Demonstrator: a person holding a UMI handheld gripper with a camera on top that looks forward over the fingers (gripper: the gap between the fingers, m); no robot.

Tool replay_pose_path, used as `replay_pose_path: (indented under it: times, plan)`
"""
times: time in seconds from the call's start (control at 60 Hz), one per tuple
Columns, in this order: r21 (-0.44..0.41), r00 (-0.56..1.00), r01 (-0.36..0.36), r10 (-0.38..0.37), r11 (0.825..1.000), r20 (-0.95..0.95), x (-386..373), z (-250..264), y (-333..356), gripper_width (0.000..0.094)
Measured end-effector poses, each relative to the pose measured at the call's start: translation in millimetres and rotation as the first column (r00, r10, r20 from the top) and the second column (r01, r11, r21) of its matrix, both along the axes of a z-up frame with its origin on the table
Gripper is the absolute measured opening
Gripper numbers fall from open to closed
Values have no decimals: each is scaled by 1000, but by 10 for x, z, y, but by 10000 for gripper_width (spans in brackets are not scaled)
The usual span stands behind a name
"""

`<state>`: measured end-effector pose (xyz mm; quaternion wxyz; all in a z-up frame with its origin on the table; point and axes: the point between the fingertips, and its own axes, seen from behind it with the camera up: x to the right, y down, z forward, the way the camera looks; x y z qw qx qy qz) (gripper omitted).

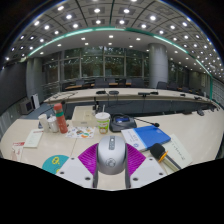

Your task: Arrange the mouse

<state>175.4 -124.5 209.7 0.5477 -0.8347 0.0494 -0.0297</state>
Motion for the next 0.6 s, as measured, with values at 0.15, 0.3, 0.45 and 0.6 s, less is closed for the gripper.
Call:
replay_pose_path:
  times: [0.15, 0.3, 0.45, 0.6]
  plan:
    - [-52, 993, -107, 104, 993, -61, -1291, -301, 365, 363]
    - [-183, 982, -178, 164, 967, -92, -2223, -1182, 454, 362]
    - [-284, 980, -195, 178, 939, -82, -2611, -1938, 442, 367]
    - [-296, 982, -188, 175, 937, -69, -2729, -2192, 445, 501]
